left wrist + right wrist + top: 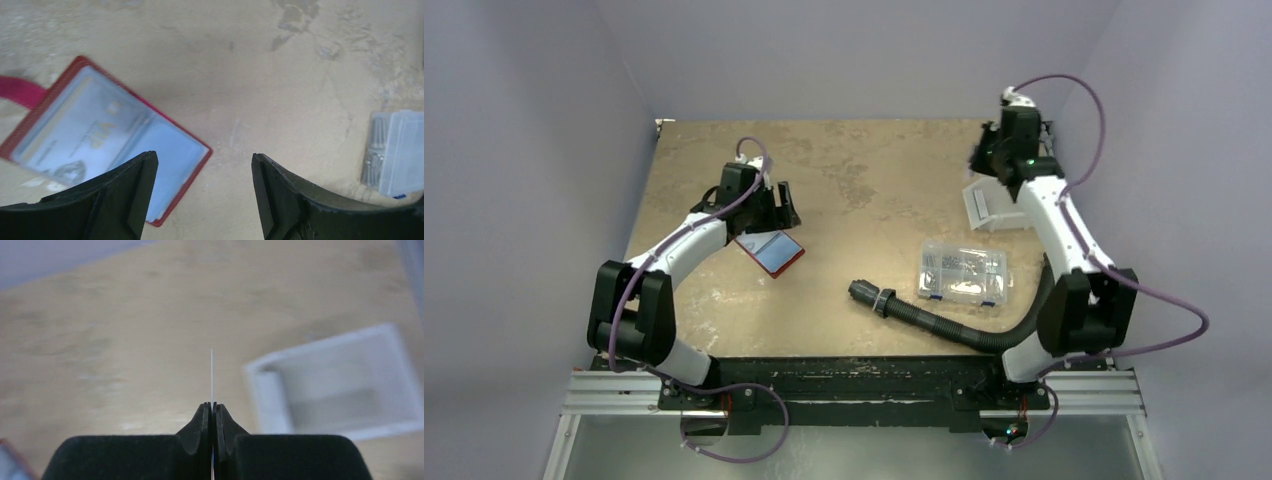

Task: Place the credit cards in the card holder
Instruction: Pick up the credit card from the storage box, then insert the credit card into the card holder.

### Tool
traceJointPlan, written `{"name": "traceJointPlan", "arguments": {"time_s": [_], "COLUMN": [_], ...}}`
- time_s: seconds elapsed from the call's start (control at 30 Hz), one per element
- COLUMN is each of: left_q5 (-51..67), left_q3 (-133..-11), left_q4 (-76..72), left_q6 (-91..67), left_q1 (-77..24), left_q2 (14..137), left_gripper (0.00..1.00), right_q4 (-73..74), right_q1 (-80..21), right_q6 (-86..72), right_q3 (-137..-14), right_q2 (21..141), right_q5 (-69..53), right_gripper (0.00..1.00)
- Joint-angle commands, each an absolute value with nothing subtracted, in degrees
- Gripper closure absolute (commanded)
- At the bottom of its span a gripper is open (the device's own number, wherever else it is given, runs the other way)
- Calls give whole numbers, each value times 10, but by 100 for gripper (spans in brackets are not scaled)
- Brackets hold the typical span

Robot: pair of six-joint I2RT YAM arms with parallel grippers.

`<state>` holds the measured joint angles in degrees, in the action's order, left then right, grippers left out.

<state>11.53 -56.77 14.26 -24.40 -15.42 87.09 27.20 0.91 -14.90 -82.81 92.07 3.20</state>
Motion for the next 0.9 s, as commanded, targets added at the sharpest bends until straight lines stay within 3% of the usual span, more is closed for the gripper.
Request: {"name": "traceJointPlan", "arguments": {"time_s": [0.0,0.13,0.4,0.57,0.87], "left_q5": [64,92,63,66,89], "left_q3": [-588,-591,-664,-718,-602], "left_q4": [186,183,184,216,233], "left_q6": [-240,-237,-197,-175,-236], "left_q1": [-105,-47,-13,-5,-3], "left_q2": [842,875,999,1084,1034], "left_gripper": [26,25,23,28,38], "right_q4": [122,-73,-193,-209,-232], "right_q1": [-124,-247,-441,-484,-488], "right_q6": [-326,-524,-669,-690,-688], "right_q3": [-729,-627,-657,-685,-687], "right_q2": [827,826,1002,1062,1135], "right_q5": [-6,-71,-80,-66,-89], "right_gripper": [100,100,100,100,100]}}
